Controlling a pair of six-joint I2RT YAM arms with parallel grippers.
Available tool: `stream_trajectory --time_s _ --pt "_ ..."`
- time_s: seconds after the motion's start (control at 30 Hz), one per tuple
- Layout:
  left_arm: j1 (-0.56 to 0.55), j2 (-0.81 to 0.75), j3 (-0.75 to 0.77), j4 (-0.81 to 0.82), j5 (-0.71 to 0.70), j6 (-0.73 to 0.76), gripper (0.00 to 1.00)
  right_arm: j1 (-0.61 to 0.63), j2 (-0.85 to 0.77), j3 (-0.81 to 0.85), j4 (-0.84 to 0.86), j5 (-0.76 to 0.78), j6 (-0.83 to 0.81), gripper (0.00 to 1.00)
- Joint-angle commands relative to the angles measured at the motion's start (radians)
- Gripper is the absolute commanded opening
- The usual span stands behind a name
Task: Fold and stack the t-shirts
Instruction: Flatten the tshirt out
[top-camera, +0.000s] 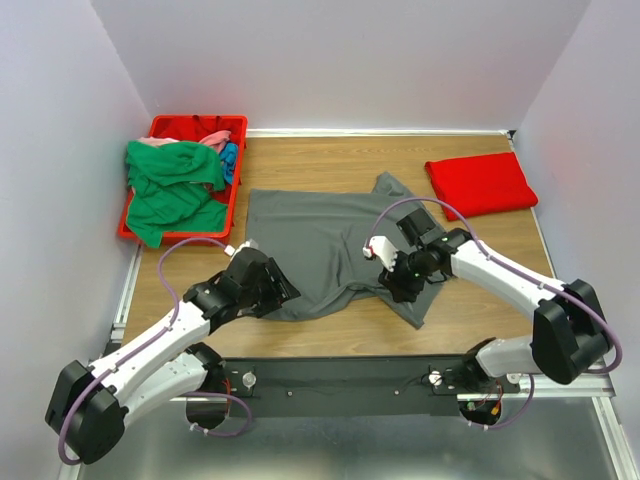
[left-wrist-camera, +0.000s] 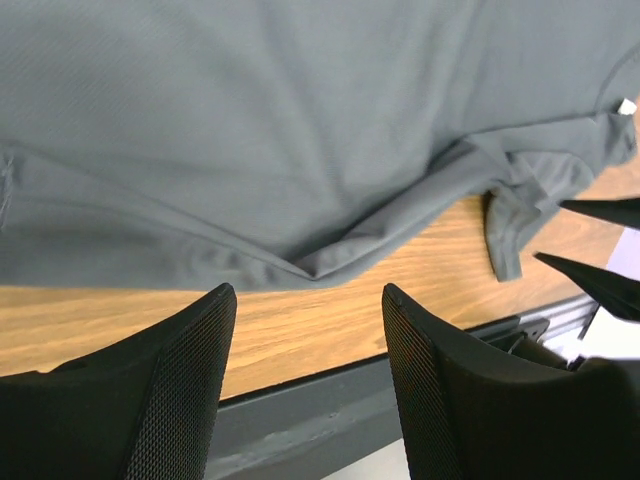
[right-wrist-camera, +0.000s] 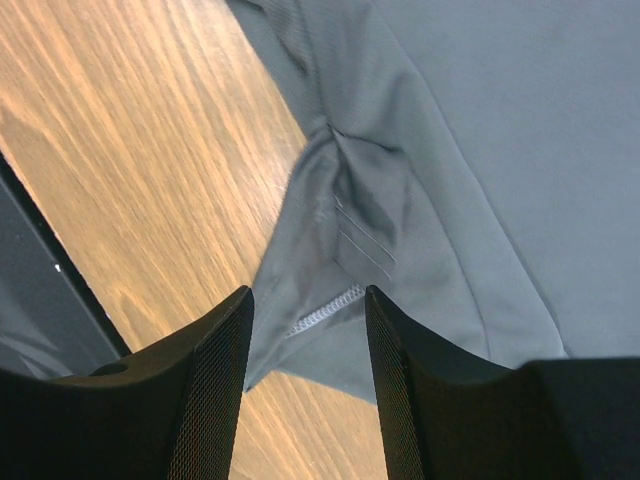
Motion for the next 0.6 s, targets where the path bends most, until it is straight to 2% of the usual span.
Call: stream_trajectory --time_s 0.0,0.57 --pt "-0.006 0.002 -0.037 -0.013 -0.041 -0.094 0.67 -0.027 -0.04 -0.033 0.029 -0.008 0.012 0.56" --pt "-0.007 0.045 -0.066 -0.019 -0.052 -0.126 0.65 -0.08 -0.057 -0.062 0.057 -0.054 0.02 0.56"
